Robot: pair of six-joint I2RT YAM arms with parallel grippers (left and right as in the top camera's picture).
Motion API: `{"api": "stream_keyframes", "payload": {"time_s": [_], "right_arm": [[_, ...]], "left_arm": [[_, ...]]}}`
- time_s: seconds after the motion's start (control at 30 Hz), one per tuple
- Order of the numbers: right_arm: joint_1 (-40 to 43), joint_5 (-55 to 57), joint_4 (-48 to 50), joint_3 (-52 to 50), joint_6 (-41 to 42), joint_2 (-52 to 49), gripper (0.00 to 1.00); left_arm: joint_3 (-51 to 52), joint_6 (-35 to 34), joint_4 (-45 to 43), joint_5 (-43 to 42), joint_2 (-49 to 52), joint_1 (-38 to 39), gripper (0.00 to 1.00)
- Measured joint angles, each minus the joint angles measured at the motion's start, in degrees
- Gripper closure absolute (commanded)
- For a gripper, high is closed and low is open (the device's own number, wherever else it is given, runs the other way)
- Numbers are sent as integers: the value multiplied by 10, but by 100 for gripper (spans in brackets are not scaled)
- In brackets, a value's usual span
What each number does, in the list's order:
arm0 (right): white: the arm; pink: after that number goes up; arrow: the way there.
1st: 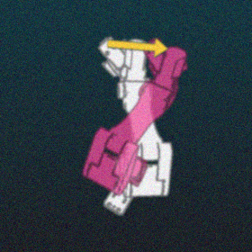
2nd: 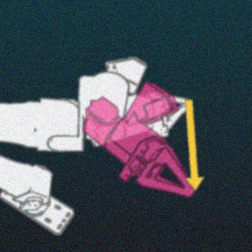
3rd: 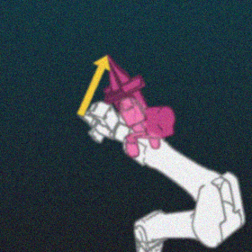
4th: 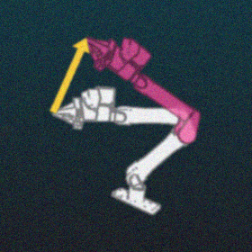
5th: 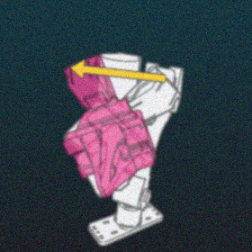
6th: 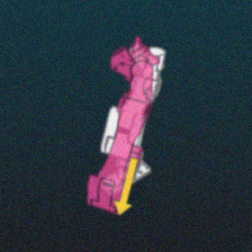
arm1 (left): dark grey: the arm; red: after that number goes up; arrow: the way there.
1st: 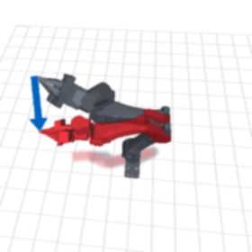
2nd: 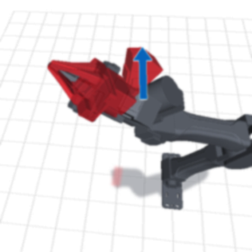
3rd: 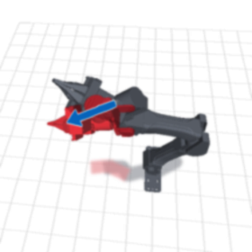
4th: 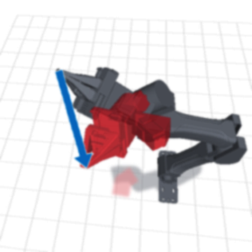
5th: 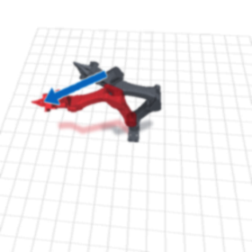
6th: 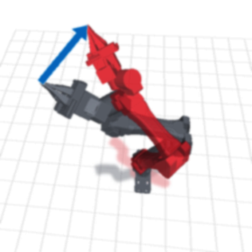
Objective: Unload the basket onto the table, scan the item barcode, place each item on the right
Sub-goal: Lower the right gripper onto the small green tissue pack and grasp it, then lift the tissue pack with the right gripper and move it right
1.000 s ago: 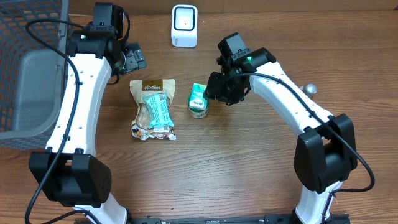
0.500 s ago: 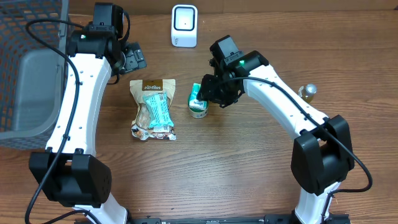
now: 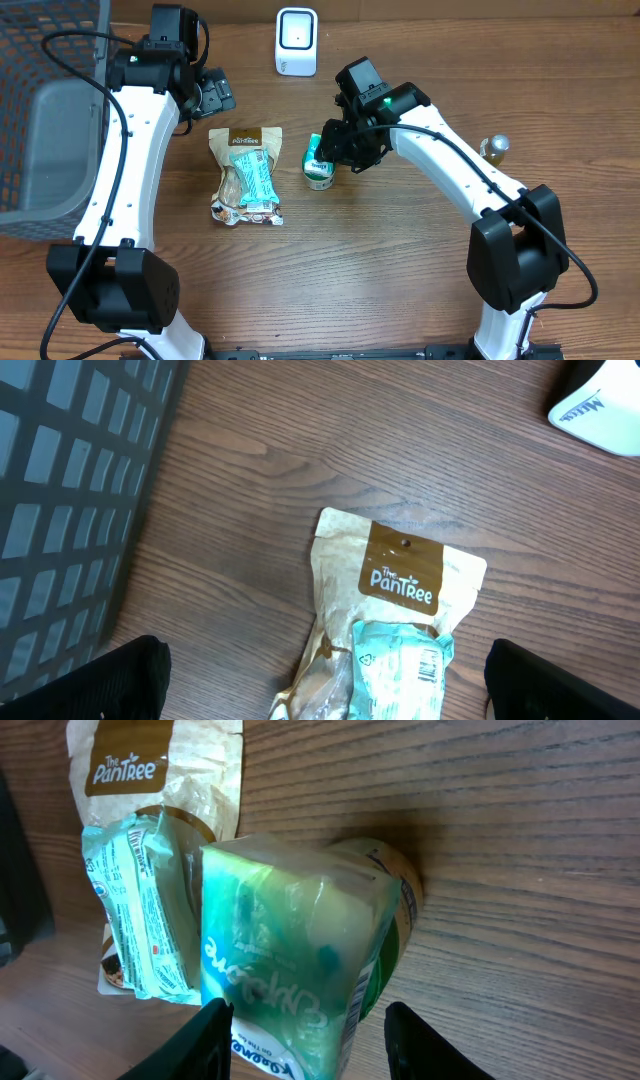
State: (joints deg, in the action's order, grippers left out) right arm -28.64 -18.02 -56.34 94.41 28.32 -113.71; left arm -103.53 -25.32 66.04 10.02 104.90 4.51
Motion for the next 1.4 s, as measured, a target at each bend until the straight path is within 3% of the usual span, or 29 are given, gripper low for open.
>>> {"api": "stream_keyframes", "payload": {"time_s": [0.23, 0.33, 0.5, 0.87, 1.13, 1.4], "right_arm": [[0, 0, 2, 0, 3, -6, 77], [0, 0, 2, 0, 3, -6, 79], [0, 0, 3, 0, 3, -6, 96], [0, 32, 8, 0, -60, 11, 96], [1, 53, -46, 0, -160, 48, 96], [15, 111, -92, 0, -184, 48, 96]], "left_arm": [[0, 0, 0, 0, 0, 0, 0], [0, 0, 0, 0, 0, 0, 0], [0, 0, 0, 0, 0, 0, 1], [0, 0, 0, 0, 0, 0, 0], [0, 0, 0, 0, 0, 0, 1], [0, 0, 0, 0, 0, 0, 0]]}}
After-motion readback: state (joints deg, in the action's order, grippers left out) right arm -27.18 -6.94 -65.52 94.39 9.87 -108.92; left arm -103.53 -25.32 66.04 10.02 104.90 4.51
